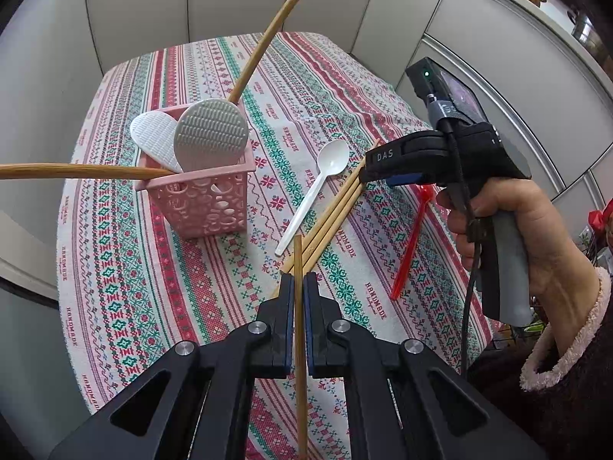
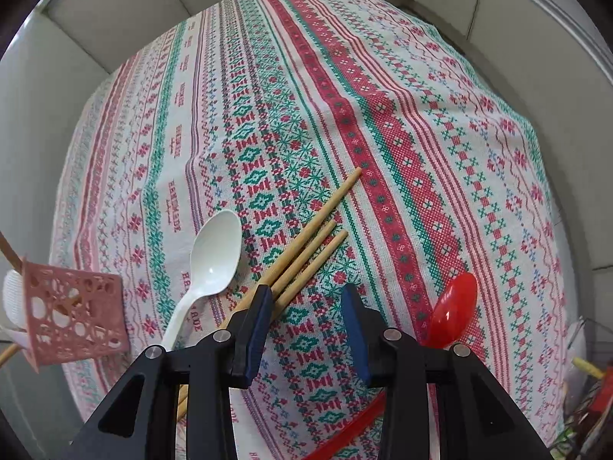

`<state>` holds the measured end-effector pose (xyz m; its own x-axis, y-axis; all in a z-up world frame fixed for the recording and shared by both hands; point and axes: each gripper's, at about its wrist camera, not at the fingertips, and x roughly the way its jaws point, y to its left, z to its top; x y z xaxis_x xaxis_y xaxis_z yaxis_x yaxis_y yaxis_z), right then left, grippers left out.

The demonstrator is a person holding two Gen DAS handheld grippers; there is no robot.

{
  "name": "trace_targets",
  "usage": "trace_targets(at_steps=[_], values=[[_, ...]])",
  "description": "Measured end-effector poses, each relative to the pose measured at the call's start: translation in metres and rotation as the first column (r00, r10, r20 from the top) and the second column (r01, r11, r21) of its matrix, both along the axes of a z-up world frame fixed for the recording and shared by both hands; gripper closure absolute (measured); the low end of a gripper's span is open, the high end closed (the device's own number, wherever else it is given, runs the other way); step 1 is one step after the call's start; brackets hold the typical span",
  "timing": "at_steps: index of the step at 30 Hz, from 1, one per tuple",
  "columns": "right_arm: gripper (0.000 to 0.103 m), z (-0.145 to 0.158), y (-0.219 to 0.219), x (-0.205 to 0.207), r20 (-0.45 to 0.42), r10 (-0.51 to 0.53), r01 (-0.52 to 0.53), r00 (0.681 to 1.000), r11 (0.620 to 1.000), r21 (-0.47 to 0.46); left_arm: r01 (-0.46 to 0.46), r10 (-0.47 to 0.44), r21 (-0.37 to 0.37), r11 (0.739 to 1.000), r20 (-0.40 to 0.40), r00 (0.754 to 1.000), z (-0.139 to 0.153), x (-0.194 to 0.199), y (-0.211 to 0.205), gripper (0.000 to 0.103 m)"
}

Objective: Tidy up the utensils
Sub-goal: 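Lift the chopstick with the left gripper while the right gripper grasps another chopstick, then carry both chopsticks upright over the pink basket with both grippers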

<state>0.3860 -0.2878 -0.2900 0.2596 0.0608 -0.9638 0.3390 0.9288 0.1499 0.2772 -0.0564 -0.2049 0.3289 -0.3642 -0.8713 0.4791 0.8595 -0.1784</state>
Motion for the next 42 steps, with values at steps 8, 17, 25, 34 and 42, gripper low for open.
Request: trace_targets(at_steps=[8,17,25,34,42], values=[[0.065,-0.001,-0.011,-0.002,-0.058,-0.012,0.012,0.998,1.0,-0.001,-0.01,0.01,-0.006,1.0,-0.007,1.0,0.0,0.001,0.007,0.099],[0.068,-0.006,-0.006,0.025,-0.09,-0.025,0.015,0.996,0.993,-0.117,-0.014,0.014,-0.001,1.0,-0.009,1.0,-0.001,0.003,0.002,0.099],[0.093,-0.008,0.01,0.003,-0.042,0.005,-0.009,0.999,0.995,-0.099,-0.006,0.006,-0.002,1.0,-0.016,1.0,-0.005,0.002,0.004,0.099],[0.098,-0.002,-0.017,-0.063,0.034,-0.182,0.174,0.983,0.97,0.171,-0.003,0.004,-0.037,0.999,0.02,1.0,0.01,-0.005,0.012,0.099],[0.098,0.079,-0.018,-0.101,0.238,-0.181,0.137,0.954,0.972,0.191,-0.027,0.031,-0.062,0.998,0.074,0.997,0.033,-0.011,0.024,0.099]])
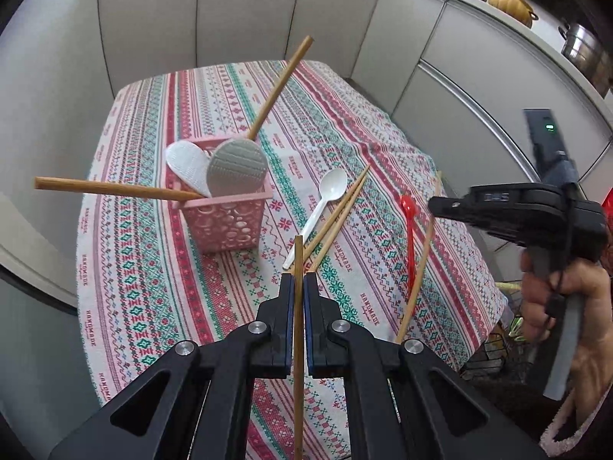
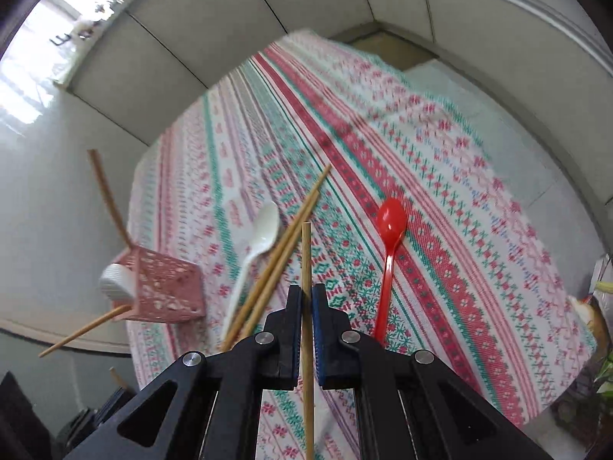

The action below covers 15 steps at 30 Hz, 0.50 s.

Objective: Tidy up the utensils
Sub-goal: 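Carry both chopsticks upright over the pink basket with both grippers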

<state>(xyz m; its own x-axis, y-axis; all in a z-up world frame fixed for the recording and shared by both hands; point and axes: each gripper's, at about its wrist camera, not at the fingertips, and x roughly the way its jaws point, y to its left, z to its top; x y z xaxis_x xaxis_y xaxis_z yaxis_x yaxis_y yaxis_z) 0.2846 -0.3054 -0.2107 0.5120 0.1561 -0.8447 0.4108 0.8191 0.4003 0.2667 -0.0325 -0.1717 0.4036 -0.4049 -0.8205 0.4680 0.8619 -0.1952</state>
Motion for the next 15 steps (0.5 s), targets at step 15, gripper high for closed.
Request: trace_targets(at_steps=[15], values=[[0.098,0.125,-0.014,-0.065,0.276,0.08,-0.038,0.958,0.987,-0.156,-0.07,0.109,-0.175,0.982,0.224,0.968,0.091,-0.049,0.014,0.099]])
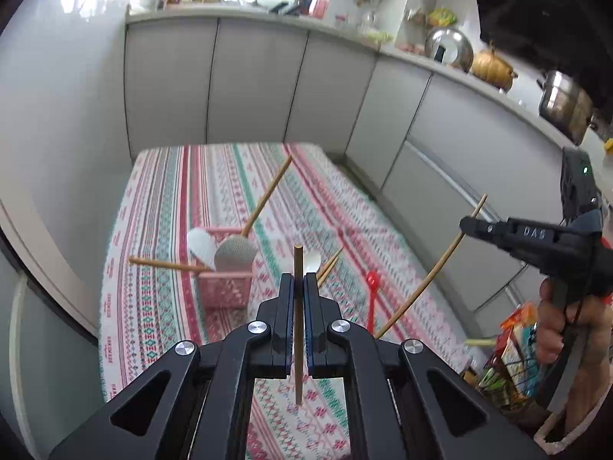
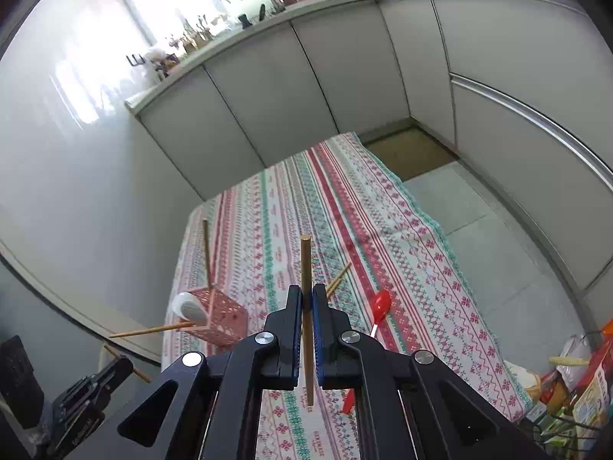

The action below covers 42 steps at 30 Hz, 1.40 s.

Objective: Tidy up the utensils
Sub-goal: 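Carry both chopsticks upright over the pink basket with both grippers, then lower the chopstick into the pink basket and open the left gripper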

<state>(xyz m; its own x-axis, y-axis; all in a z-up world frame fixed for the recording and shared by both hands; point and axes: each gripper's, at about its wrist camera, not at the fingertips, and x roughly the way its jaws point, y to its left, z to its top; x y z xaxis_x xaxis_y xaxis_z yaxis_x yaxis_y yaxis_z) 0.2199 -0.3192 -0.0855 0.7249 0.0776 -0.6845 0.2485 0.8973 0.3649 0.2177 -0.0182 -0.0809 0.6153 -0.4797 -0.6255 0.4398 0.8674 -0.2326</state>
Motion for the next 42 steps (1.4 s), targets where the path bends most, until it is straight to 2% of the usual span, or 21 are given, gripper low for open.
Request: trace_targets(at_steps=[5,8,11,16,19,21,23,25,31,33,35,39,42], values=[[0.098,0.019,0.004,-0.006,0.054,0.049,-0.05,0.997,0.999,0.016,-0.032,0.036,-0.054,0.998,0.074,0.997,0.026,-0.011,0.006,0.099],[0.098,0.026,0.01,-0.008,0.079,0.076,-0.077,0.994,0.997,0.016,-0.062,0.069,-0.07,0.996,0.094,0.993,0.037,-0.013,0.011,0.099],[0.098,0.03,0.016,-0.009,0.094,0.104,-0.105,0.99,0.994,0.013,-0.117,0.125,-0.063,0.991,0.154,0.98,0.046,-0.014,0.014,0.099],[0.098,0.036,0.02,-0.011,0.126,0.119,-0.118,0.985,0.993,-0.017,-0.224,0.232,-0.063,0.973,0.296,0.927,0.061,-0.012,0.015,0.099],[0.098,0.033,0.019,-0.008,0.127,0.122,-0.121,0.984,0.993,-0.015,-0.269,0.278,-0.075,0.96,0.348,0.895,0.064,-0.004,0.013,0.099],[0.098,0.03,0.018,-0.004,0.125,0.125,-0.125,0.984,0.992,-0.006,-0.304,0.312,-0.082,0.949,0.393,0.865,0.065,0.002,0.011,0.099],[0.098,0.025,0.016,-0.001,0.119,0.126,-0.128,0.985,0.992,0.002,-0.357,0.356,-0.085,0.93,0.439,0.825,0.065,0.009,0.01,0.099],[0.098,0.022,0.015,0.002,0.118,0.127,-0.129,0.985,0.992,0.01,-0.387,0.391,-0.107,0.916,0.455,0.8,0.064,0.017,0.012,0.099],[0.098,0.014,0.01,0.009,0.121,0.133,-0.136,0.984,0.991,0.015,-0.408,0.428,-0.151,0.9,0.479,0.766,0.056,0.044,0.01,0.099],[0.098,0.011,0.008,0.012,0.12,0.137,-0.14,0.983,0.99,0.017,-0.414,0.427,-0.138,0.9,0.481,0.766,0.049,0.053,0.006,0.099],[0.098,0.008,0.007,0.015,0.117,0.136,-0.139,0.984,0.99,0.022,-0.417,0.425,-0.125,0.9,0.457,0.781,0.04,0.066,0.001,0.099],[0.098,0.0,0.003,0.022,0.11,0.136,-0.142,0.985,0.989,0.046,-0.411,0.42,-0.121,0.904,0.44,0.794,0.029,0.081,-0.012,0.099],[0.098,-0.005,0.001,0.027,0.109,0.134,-0.141,0.985,0.988,0.062,-0.42,0.413,-0.081,0.904,0.418,0.809,0.016,0.094,-0.023,0.099]])
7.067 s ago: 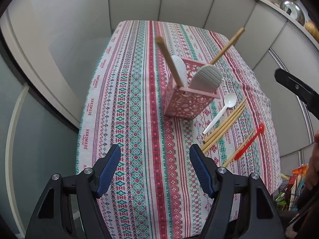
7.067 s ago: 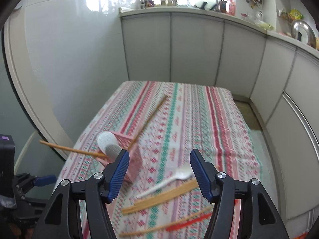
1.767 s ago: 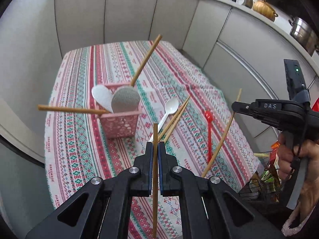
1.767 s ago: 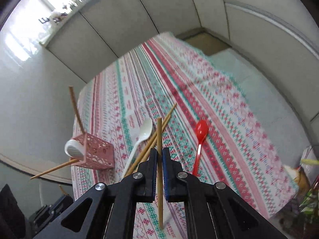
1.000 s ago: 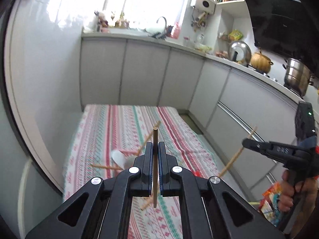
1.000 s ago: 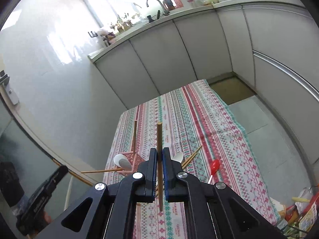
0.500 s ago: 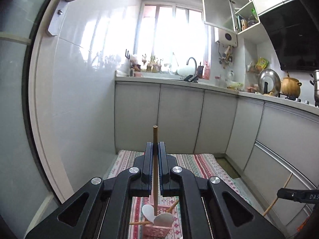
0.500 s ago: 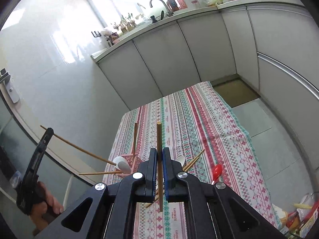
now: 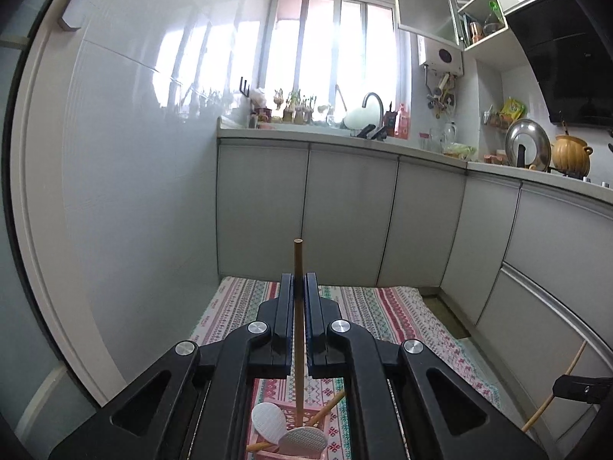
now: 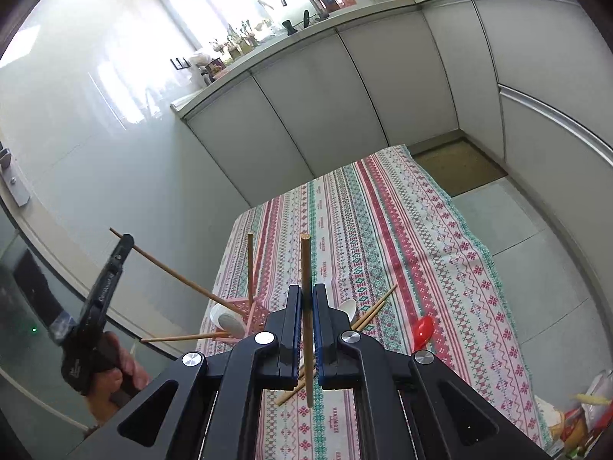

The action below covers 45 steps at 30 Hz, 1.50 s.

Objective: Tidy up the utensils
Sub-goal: 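Lower the chopstick into the pink basket and open the left gripper, then lower the chopstick into the pink basket and open the right gripper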

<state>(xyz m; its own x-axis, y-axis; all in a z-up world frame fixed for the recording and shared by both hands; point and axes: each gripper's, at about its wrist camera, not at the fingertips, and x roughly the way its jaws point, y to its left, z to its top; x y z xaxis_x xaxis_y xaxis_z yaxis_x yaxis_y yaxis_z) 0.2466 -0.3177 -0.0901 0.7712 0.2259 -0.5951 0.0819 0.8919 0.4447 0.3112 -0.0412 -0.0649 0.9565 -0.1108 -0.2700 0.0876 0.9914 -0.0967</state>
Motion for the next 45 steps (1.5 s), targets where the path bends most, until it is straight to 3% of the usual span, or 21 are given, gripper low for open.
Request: trace_targets(at_steps=[9,12,13,17,19,29,35,45], values=[[0.098,-0.003,0.001,0.006,-0.004,0.012,-0.012,1.0,1.0,0.013,0.032,-0.029,0.027,0.999,-0.109,0.994,-0.027,0.027,-0.015,0.099],[0.098,-0.002,0.003,0.006,0.001,0.013,-0.013,1.0,1.0,0.014,0.1,-0.106,-0.039,0.994,-0.22,0.97,-0.039,0.042,-0.015,0.096],[0.098,-0.002,0.003,0.006,0.003,0.012,-0.012,1.0,1.0,0.015,0.102,-0.115,-0.064,0.993,-0.248,0.962,-0.042,0.045,-0.012,0.091],[0.098,0.002,0.005,0.007,0.014,0.01,-0.01,1.0,1.0,0.01,0.114,-0.145,-0.13,0.985,-0.258,0.955,-0.033,0.037,-0.001,0.044],[0.098,0.005,0.006,0.008,0.03,0.008,-0.008,1.0,1.0,0.006,0.126,-0.158,-0.137,0.982,-0.254,0.954,-0.024,0.026,0.006,0.04],[0.097,0.033,0.027,0.02,0.153,-0.012,0.015,0.988,1.0,-0.021,0.139,-0.162,-0.085,0.987,-0.424,0.891,-0.023,-0.03,0.04,0.037],[0.098,0.047,0.055,0.03,0.239,0.013,-0.01,0.971,1.0,-0.012,0.173,-0.172,-0.04,0.984,-0.464,0.869,-0.031,-0.058,0.059,0.036],[0.097,0.033,0.107,0.054,0.23,0.073,-0.056,0.971,0.995,-0.078,0.196,-0.154,0.02,0.98,-0.543,0.826,-0.057,-0.059,0.068,0.036]])
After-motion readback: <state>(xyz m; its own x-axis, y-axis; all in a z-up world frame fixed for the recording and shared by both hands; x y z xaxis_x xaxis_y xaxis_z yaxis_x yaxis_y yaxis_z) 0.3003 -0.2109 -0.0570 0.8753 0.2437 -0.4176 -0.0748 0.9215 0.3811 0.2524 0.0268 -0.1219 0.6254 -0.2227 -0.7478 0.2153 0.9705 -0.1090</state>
